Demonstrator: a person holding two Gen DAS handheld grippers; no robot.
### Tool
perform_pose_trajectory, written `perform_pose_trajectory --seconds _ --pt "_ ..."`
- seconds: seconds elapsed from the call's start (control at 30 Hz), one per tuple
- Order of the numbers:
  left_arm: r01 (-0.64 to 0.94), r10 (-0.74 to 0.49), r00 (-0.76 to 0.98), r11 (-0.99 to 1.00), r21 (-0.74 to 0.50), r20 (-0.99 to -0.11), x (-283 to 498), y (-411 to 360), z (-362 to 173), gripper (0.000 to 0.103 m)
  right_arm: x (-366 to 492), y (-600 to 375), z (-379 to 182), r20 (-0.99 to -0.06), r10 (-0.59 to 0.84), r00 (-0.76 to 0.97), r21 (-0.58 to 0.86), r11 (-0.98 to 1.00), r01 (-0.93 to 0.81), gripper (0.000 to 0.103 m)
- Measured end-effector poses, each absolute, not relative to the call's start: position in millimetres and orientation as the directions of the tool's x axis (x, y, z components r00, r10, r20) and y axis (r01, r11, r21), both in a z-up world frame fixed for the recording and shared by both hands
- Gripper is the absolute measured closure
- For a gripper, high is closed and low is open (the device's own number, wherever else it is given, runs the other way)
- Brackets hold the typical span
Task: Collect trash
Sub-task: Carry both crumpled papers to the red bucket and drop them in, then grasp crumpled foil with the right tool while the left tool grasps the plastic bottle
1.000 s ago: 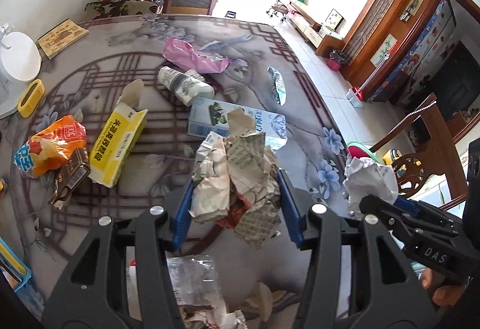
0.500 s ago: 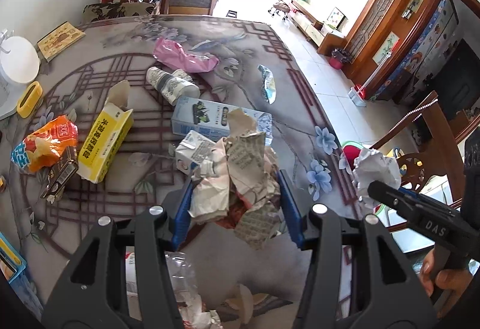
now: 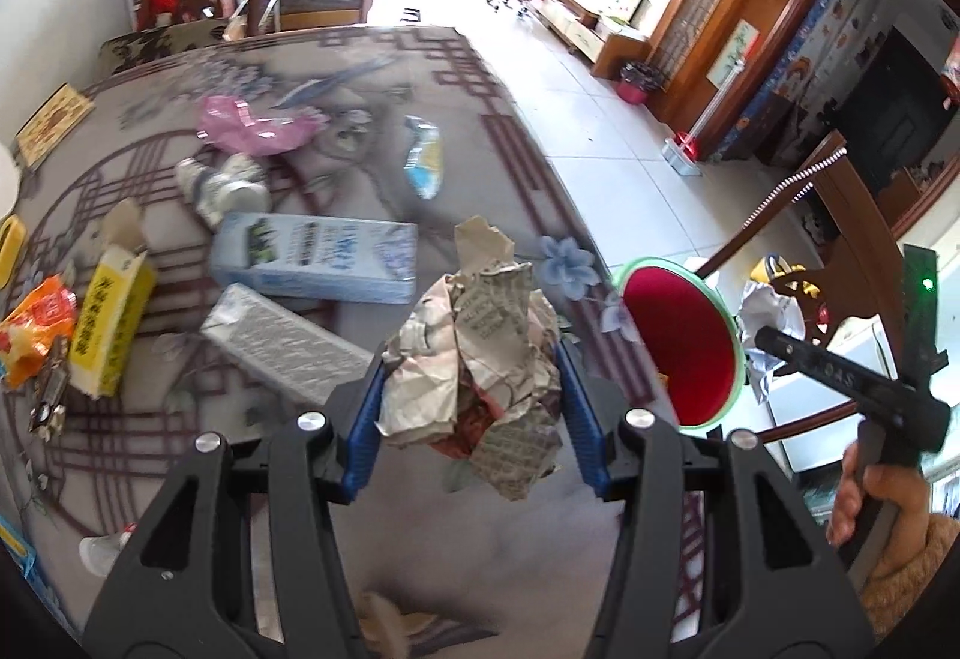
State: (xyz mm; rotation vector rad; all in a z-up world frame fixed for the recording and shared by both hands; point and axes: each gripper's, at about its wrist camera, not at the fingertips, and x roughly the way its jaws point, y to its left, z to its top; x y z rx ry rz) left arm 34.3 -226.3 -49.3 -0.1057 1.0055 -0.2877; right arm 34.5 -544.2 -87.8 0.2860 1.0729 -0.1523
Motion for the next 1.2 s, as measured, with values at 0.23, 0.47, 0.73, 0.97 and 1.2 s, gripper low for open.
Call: perform_pose_trajectory --seconds 0.23,0.47,0.73,0.97,1.2 --pt "0.261 -0.322 0.473 0.94 -0.219 -0.82 55 -279 -50 0.052 48 -602 -93 -0.883 -0.002 0.469 0.167 0.933 0.319 0.051" --pt "0.357 -0.37 0.425 0.907 -0.223 -0.826 69 -343 -58 0.052 55 -626 -106 -0.887 0.023 0.462 0.206 0.914 0.348 0.028" --pt "0.469 -0.417 0.356 0.854 -0.226 -0.836 84 -410 -74 0.051 41 -654 -113 -0.894 0.022 0.448 0.234 0.875 0.424 0.027" --pt "0.524 -0.455 0.346 0.819 -0.234 -0.82 89 -442 -73 0.035 29 -664 -109 -0.891 0.009 0.454 0.24 0.857 0.456 0.027" --pt "0.498 -0.468 0.387 0.831 -0.247 -0.795 82 -421 -58 0.025 25 -648 -94 -0.877 0.008 0.48 0.242 0.871 0.428 0.027"
